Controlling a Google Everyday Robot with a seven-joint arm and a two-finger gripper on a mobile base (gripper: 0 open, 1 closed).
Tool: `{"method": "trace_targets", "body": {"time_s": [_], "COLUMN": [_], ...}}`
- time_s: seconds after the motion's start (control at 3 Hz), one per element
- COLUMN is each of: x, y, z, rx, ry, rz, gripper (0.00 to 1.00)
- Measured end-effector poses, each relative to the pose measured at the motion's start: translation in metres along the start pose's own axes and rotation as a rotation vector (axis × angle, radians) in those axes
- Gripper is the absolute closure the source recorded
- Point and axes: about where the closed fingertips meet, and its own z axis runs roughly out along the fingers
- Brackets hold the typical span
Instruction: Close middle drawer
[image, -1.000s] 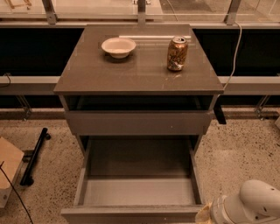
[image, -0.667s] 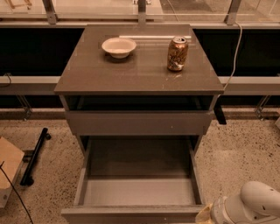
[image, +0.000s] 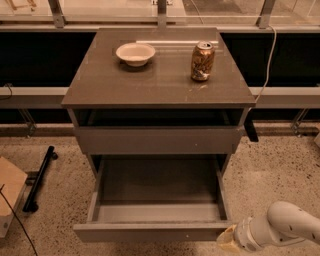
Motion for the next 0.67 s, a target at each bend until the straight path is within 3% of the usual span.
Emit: {"method": "trace_targets", "body": {"time_s": [0.67], "x": [-0.0006], "y": [0.0002], "z": [0.0032], "rx": [0.013], "ry": [0.000], "rz": [0.006], "gripper": [1.00]}}
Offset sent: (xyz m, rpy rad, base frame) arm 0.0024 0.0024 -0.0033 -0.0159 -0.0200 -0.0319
